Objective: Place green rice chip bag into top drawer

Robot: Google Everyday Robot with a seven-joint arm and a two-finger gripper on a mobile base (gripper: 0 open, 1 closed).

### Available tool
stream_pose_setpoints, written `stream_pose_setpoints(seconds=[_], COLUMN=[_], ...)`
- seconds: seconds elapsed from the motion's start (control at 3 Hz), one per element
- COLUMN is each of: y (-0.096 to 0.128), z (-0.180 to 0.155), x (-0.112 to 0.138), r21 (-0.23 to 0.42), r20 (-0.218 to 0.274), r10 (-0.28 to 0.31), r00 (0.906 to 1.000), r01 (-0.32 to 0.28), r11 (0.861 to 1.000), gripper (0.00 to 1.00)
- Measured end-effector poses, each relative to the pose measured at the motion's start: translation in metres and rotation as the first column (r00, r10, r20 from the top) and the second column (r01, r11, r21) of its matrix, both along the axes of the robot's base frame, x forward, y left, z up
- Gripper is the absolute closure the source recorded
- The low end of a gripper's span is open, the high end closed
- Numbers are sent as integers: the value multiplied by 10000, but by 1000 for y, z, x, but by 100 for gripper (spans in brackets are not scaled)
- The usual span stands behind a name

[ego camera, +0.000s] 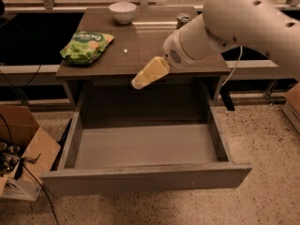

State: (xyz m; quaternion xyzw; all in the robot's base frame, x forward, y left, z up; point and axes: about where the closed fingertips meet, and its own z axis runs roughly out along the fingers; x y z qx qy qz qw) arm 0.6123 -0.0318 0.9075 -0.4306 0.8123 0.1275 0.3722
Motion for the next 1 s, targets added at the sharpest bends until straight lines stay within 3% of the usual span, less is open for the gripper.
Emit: stream_pose_setpoints(seconds=[0.33,0.67,1.0], y=[37,38,62], z=[-10,-10,-9], x=[37,37,41], r21=[614,615,808], r20=[369,371,820], r10=[-344,-341,65], r00=[9987,9987,9966], r01=[321,318,-132], r11=[9976,9976,9966], gripper=[0,0,0])
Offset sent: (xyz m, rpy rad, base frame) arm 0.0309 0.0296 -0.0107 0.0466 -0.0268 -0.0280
